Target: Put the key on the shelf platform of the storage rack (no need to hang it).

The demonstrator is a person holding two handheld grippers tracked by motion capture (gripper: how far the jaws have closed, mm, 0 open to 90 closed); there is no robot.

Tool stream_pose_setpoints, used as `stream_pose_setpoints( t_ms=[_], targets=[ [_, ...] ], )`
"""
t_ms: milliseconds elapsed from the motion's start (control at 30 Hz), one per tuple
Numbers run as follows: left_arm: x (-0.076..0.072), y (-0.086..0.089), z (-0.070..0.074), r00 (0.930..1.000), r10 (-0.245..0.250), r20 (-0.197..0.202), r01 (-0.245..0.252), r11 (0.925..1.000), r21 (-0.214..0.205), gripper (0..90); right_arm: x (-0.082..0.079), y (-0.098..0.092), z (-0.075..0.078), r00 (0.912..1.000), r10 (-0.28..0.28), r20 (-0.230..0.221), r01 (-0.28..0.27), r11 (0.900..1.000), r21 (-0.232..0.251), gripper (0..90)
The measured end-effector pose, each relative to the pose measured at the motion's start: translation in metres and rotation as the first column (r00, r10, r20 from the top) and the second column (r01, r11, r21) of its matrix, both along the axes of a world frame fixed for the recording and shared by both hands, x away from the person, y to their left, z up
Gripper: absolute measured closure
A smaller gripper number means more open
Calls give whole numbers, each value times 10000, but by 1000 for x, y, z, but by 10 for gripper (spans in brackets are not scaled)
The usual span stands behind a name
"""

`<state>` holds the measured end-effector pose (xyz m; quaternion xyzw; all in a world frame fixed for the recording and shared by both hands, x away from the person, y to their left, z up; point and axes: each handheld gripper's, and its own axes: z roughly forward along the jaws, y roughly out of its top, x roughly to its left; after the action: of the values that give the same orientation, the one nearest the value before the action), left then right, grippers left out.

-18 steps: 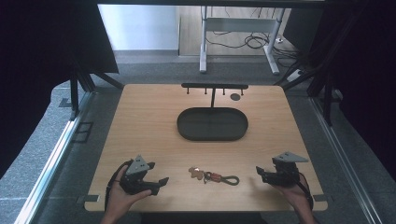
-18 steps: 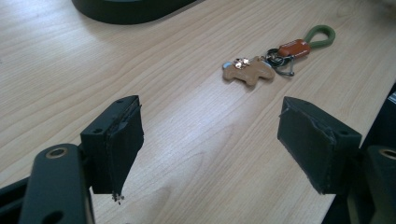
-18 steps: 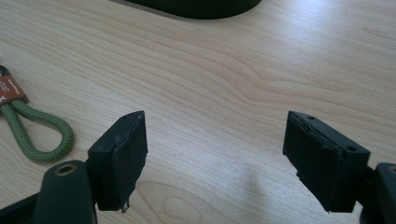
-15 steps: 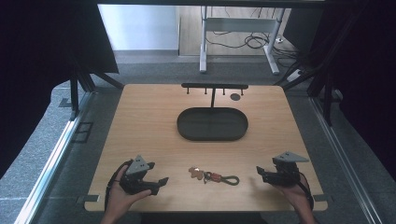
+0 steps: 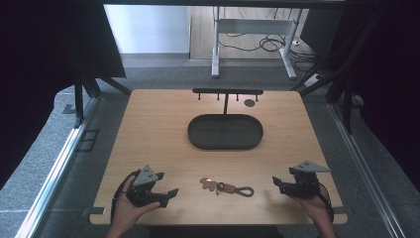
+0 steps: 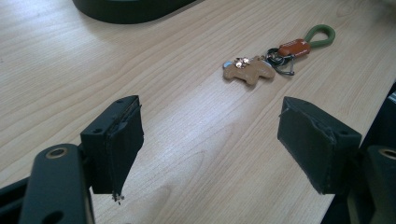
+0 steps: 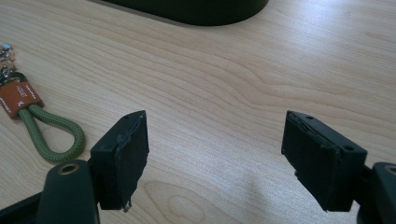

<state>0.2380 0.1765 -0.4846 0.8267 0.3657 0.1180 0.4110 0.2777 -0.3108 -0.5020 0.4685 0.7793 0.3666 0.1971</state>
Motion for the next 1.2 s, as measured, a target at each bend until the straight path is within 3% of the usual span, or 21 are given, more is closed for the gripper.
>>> stream_pose_setpoints(
  t_ms=[433,567,700,733,767,833,867,900,1000,1067,1200],
  targets=[
    [0,1,1,10000,21,-35,-21,10000,-24,226,1,-2,5,9997,205,-104,-205,9998,41,281],
    [0,3,4,10000,46,53,-45,9999,-108,226,4,2,14,9982,588,-133,-587,9982,93,295],
    [-1,4,4,10000,21,33,-21,9999,-108,226,9,9,29,9920,1212,-359,-1219,9924,-183,319],
    [-1,3,4,10000,18,24,-18,9999,-122,226,10,12,33,9887,1423,-470,-1438,9891,-302,319],
    [-1,3,4,10000,-5,22,5,9999,-114,226,14,19,44,9794,1893,-705,-1943,9783,-718,319],
    [-1,1,3,10000,-77,1,77,9999,-99,226,16,21,47,9767,2000,-778,-2063,9750,-829,319],
    [-1,0,3,10000,-94,-3,93,9999,-83,225,20,26,56,9682,2322,-937,-2412,9653,-1002,322],
    [-1,-1,3,9999,-116,-22,116,9999,-72,225,20,26,56,9682,2322,-937,-2412,9653,-1002,322],
    [0,-2,1,9999,-126,-76,126,9999,-52,226,27,34,70,9530,2764,-1243,-2916,9481,-1270,329],
    [1,-2,0,9999,-138,-83,138,9999,2,225,29,36,72,9506,2823,-1289,-2983,9458,-1287,331],
    [0,-5,0,9997,-197,-144,197,9998,-14,224,34,45,78,9340,3172,-1646,-3420,9270,-1542,338]
  ],
)
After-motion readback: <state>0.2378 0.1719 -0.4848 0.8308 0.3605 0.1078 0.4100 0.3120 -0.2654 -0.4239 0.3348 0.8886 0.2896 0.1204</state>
